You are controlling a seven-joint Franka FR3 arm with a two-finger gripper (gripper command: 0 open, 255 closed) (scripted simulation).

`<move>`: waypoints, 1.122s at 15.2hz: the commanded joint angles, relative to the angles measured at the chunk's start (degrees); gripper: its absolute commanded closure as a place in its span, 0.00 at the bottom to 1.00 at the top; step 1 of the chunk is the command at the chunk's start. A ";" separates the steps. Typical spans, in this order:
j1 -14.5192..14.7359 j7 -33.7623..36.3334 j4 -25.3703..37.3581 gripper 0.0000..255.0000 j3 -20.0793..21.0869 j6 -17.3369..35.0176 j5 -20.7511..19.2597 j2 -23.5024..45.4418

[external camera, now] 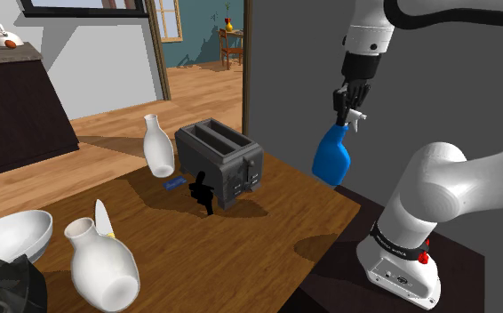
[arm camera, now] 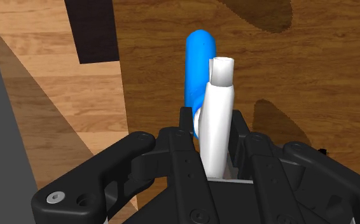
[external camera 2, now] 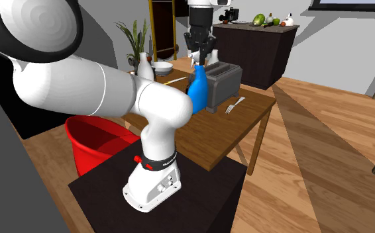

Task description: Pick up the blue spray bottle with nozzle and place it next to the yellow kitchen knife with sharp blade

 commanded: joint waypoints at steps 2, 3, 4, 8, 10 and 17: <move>0.01 0.01 2.70 1.00 0.00 -2.06 0.01 0.64; 0.02 0.01 3.63 1.00 0.00 -2.67 0.01 0.96; 0.02 0.02 4.57 1.00 0.01 -3.28 0.02 1.29; 0.04 0.05 8.41 1.00 0.02 -5.73 0.05 2.69; 0.06 0.06 10.37 1.00 0.03 -6.95 0.06 3.42; 0.10 0.11 17.43 1.00 0.05 -11.21 0.10 6.22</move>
